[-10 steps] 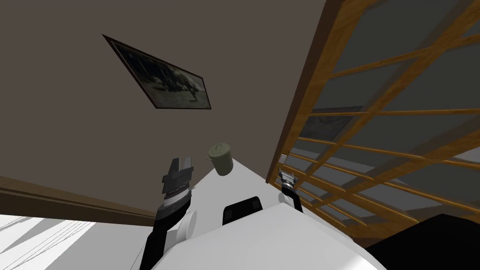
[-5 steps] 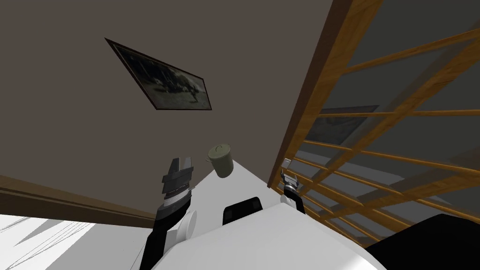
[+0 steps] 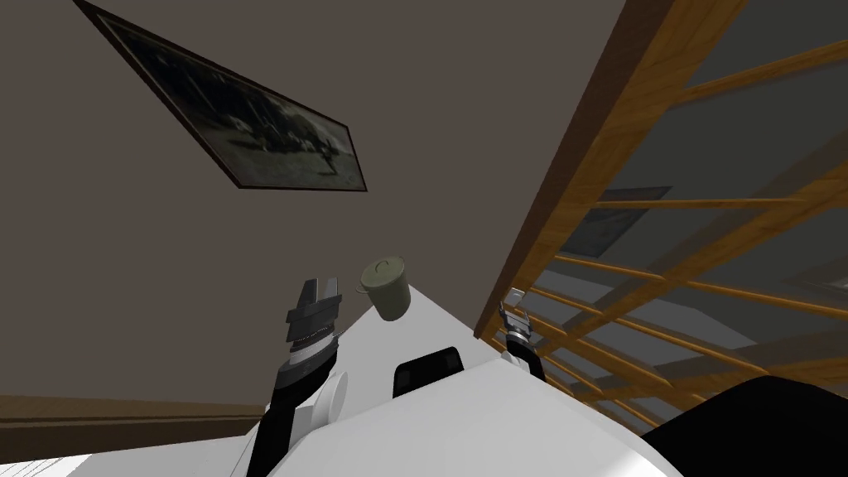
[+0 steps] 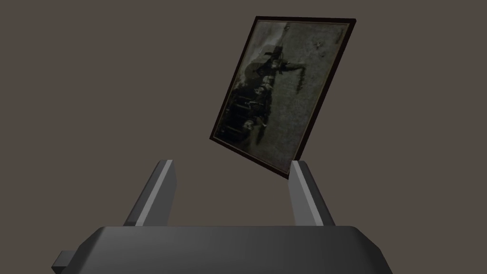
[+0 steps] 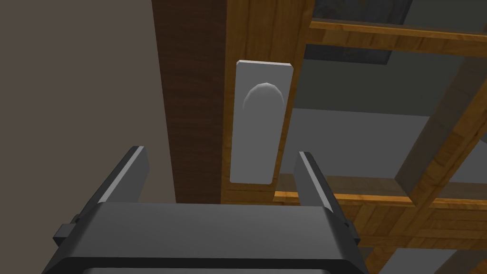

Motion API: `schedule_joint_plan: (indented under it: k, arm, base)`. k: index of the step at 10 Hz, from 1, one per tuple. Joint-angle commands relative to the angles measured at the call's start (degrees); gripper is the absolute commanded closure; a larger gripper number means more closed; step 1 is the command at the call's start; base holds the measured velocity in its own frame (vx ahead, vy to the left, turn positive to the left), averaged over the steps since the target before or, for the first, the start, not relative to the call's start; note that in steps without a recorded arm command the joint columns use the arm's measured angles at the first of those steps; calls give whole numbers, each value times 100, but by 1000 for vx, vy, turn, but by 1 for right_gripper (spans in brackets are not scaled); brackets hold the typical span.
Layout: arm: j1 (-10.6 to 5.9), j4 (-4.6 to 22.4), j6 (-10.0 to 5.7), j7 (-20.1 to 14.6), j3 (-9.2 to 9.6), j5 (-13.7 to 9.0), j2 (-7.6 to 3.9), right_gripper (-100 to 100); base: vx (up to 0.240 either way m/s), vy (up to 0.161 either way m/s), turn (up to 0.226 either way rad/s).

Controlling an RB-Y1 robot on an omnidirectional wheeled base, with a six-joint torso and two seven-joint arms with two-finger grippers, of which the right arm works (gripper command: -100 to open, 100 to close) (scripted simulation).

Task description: Pull the door open

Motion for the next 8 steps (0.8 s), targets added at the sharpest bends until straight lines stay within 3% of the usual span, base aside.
schedule_joint_plan:
  k: [1, 8]
  arm:
    - [76, -21, 29, -137, -81, 169, 8, -100]
    - [381, -77, 132, -728, -436, 929, 60, -100]
  base:
    - [96, -48, -37]
    - [104, -55, -46]
